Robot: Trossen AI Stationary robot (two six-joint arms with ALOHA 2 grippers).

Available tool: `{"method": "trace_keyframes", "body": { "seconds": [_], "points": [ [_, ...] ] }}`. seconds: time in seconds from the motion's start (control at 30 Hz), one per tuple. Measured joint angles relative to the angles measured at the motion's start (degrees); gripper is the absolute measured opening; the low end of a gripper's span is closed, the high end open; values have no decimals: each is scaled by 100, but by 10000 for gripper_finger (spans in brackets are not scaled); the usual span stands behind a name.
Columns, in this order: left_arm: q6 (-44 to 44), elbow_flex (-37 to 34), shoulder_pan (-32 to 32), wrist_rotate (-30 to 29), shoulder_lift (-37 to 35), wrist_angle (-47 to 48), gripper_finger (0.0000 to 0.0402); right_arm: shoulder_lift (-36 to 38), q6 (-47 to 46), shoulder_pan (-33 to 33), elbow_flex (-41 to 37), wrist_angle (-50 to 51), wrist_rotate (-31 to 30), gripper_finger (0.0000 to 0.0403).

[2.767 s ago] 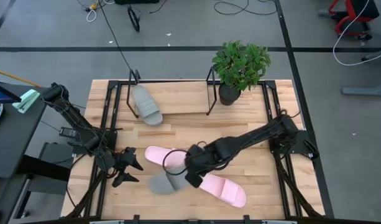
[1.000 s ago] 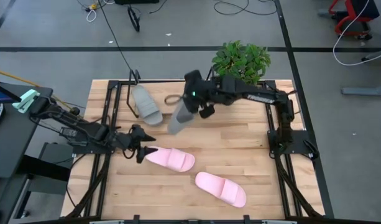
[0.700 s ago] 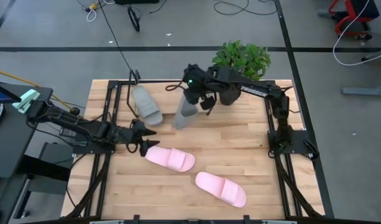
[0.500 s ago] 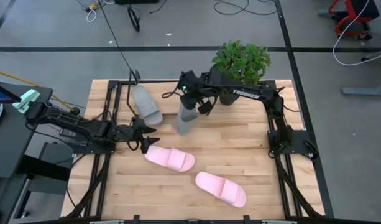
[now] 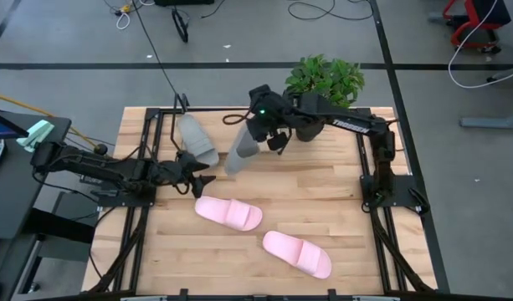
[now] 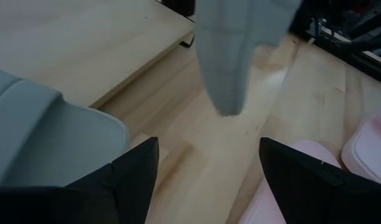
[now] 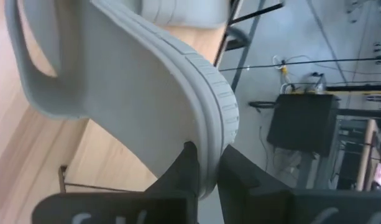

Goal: Pick and place slides into the shelf
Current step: Put the gray slide on the shelf

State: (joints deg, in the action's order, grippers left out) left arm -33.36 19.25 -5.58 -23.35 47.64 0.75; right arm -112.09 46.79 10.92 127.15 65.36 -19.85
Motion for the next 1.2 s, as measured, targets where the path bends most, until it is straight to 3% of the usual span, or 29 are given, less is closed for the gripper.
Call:
{"method": "trace_keyframes", "body": {
  "seconds": [0.23, 0.67, 1.2],
  "points": [
    [198, -1, 28, -170, 158, -441, 284, 134, -192, -20, 2, -225, 219, 34],
    [670, 0, 28, 48, 1254, -1755, 284, 131, -310, 24, 2, -116, 242, 34],
    [1503, 0, 34, 56, 1311, -1981, 284, 131, -463, 26, 2, -35, 242, 34]
  ]
}}
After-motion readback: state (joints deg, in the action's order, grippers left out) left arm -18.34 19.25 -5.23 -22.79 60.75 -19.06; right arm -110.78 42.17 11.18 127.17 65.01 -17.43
